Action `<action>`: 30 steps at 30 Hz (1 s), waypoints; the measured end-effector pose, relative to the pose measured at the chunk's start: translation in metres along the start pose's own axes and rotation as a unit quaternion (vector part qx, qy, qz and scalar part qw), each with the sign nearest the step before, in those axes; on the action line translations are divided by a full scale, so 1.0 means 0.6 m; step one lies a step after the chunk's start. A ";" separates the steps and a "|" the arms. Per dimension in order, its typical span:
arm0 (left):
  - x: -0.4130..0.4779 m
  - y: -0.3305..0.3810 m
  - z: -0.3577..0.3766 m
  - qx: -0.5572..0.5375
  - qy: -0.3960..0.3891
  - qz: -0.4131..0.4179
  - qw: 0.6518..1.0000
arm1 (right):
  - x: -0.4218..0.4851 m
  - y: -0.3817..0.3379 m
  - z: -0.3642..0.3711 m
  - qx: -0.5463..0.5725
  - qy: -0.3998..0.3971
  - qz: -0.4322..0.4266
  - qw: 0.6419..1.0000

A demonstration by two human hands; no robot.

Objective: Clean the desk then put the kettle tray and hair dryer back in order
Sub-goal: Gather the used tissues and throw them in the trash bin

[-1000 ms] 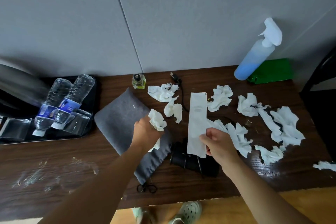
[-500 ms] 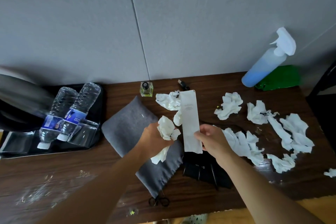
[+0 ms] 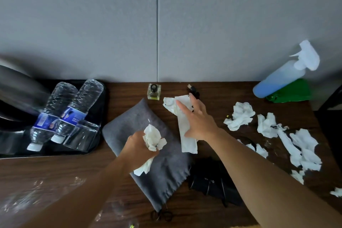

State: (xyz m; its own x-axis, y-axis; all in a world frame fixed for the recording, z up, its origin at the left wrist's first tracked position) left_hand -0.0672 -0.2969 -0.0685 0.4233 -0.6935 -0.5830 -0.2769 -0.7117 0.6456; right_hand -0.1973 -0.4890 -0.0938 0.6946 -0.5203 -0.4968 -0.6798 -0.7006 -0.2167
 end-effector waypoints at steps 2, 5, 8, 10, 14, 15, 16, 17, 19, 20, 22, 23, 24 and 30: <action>0.001 -0.003 -0.003 0.002 0.000 0.000 1.000 | 0.011 0.001 0.006 -0.037 -0.018 -0.017 0.999; 0.001 -0.002 -0.006 0.015 0.002 0.004 1.000 | 0.012 0.004 0.012 -0.067 -0.046 -0.035 0.996; 0.003 -0.004 -0.006 0.014 0.002 0.004 1.000 | 0.005 0.004 0.014 -0.102 -0.008 -0.036 0.994; 0.003 -0.005 -0.004 0.012 0.001 0.001 1.000 | 0.000 0.002 0.016 -0.088 0.035 -0.030 0.995; 0.001 0.002 -0.002 0.011 -0.001 -0.004 1.000 | -0.014 0.002 0.019 0.001 0.081 -0.001 0.997; 0.000 0.007 -0.002 0.012 0.000 -0.003 1.000 | -0.018 0.004 0.018 0.020 0.090 0.004 0.996; -0.001 0.012 -0.001 0.010 0.003 -0.002 1.000 | -0.022 0.006 0.015 0.039 0.099 0.008 0.994; 0.000 0.018 0.000 0.006 0.005 0.000 1.000 | -0.027 0.009 0.012 0.059 0.109 0.011 0.992; 0.003 0.034 0.004 -0.005 0.011 0.005 1.000 | -0.040 0.014 0.002 0.100 0.127 0.016 0.987; 0.004 0.045 0.006 -0.007 0.013 0.011 1.000 | -0.048 0.018 -0.004 0.119 0.134 0.020 0.984; 0.008 0.068 0.014 -0.003 0.014 0.025 1.000 | -0.068 0.028 -0.016 0.152 0.145 0.031 0.977; 0.010 0.081 0.019 -0.005 0.013 0.030 0.999 | -0.079 0.034 -0.022 0.169 0.150 0.037 0.974; 0.013 0.093 0.025 -0.010 0.009 0.035 0.999 | -0.091 0.041 -0.026 0.184 0.154 0.042 0.970; 0.029 0.167 0.082 -0.004 -0.033 0.069 0.997 | -0.173 0.113 -0.026 0.260 0.191 0.073 0.944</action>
State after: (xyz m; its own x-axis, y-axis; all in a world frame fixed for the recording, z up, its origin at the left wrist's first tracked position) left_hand -0.1301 -0.3859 -0.0384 0.3232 -0.7914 -0.5188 -0.3214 -0.6075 0.7264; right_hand -0.3117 -0.4899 -0.0440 0.5503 -0.8012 -0.2352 -0.7296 -0.3243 -0.6021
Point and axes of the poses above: each hand's wrist, its own x-axis towards the middle knuckle, its own z-axis out of the palm, y = z × x, the point moved 3 cm from there along x, towards the middle knuckle, and after that the axes turned 2 degrees about -y, right-handed, at the moved point
